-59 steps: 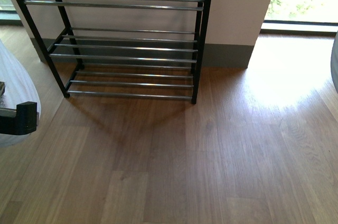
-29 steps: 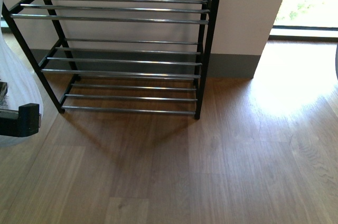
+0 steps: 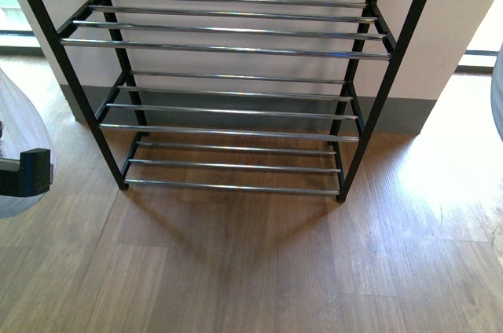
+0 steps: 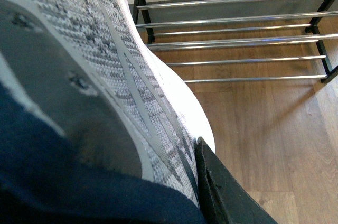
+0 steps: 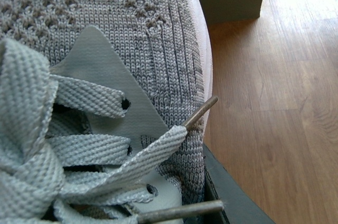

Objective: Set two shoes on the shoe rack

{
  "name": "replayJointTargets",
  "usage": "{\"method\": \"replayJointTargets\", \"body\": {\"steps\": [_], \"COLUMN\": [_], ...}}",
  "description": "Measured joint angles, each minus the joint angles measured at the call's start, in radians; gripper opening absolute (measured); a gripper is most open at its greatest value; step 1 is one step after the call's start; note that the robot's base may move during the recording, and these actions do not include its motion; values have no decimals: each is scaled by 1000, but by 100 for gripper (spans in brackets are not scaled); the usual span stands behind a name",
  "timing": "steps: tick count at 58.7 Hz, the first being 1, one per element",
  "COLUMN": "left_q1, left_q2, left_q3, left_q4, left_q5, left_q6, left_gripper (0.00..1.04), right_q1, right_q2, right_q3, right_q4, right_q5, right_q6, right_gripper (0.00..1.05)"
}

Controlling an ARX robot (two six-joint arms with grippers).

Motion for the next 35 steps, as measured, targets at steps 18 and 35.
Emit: {"method": "replayJointTargets", "body": {"steps": [18,35], "left_q1": [-1,-1], "left_q2": [0,0], "left_q3": [0,0], "left_q4": [0,0], "left_q5": [6,7], "left_q6": [0,0], "left_gripper": [2,2], "right_q1": [-1,-1], "right_q2": [0,0], "right_q3": [0,0], "right_q4": [0,0], "right_q5": [1,1], "right_q6": [-1,0], "right_gripper": [5,5]}}
